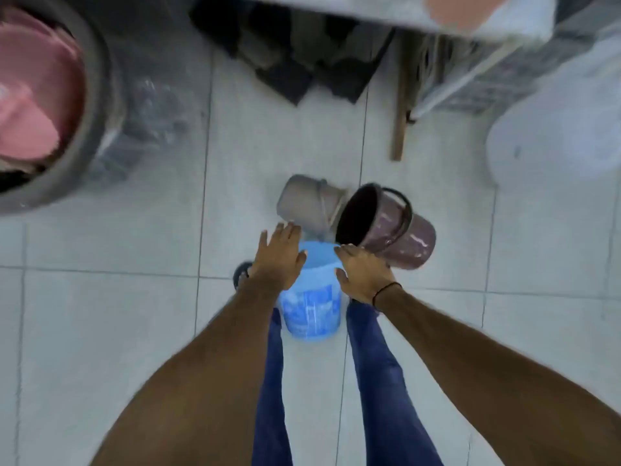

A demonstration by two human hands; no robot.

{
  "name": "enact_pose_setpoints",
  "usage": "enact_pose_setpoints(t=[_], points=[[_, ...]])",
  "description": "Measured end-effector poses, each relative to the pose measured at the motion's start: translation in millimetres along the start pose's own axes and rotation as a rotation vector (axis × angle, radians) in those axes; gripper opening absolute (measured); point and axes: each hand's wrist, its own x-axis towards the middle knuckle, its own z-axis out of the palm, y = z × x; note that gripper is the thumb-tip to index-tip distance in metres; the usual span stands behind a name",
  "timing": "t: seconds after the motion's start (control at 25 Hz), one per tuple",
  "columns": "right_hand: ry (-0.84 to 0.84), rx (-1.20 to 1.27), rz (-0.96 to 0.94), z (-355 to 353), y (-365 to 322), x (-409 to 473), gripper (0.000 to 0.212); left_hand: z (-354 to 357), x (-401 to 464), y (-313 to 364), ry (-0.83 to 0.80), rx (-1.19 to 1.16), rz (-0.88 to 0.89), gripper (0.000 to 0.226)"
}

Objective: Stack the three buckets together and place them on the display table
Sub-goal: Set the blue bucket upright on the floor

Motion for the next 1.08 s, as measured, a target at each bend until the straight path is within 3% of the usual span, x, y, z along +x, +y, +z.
enact_pose_setpoints(t=[0.16,0.28,0.48,0.72,0.92,1.08], points=[[-0.235,-0.040,-0.023,131,26,72,0.061,161,27,-20,-0.215,-0.059,0.045,0.055],[-0.227,-0.102,-0.120,182,32,106,0.047,218,35,-25,-0.186,-0.072,0.019,0.052],[-0.248,-0.229,-0.257,178,25,100,0.029,207,11,-14,-0.192,-0.079,-0.068,0.039],[-0.293,-0.438,-0.594,155,15,37,0.025,188,-81,42,-0.110,-0.033,-0.229,0.037],[-0.331,-0.639,-0.767,181,27,33,0.021,235,-94,74,-0.103,-0.044,-0.256,0.035],[-0.354,-0.702,-0.760,215,33,36,0.022,284,-87,85,-0.143,-0.092,-0.275,0.026]])
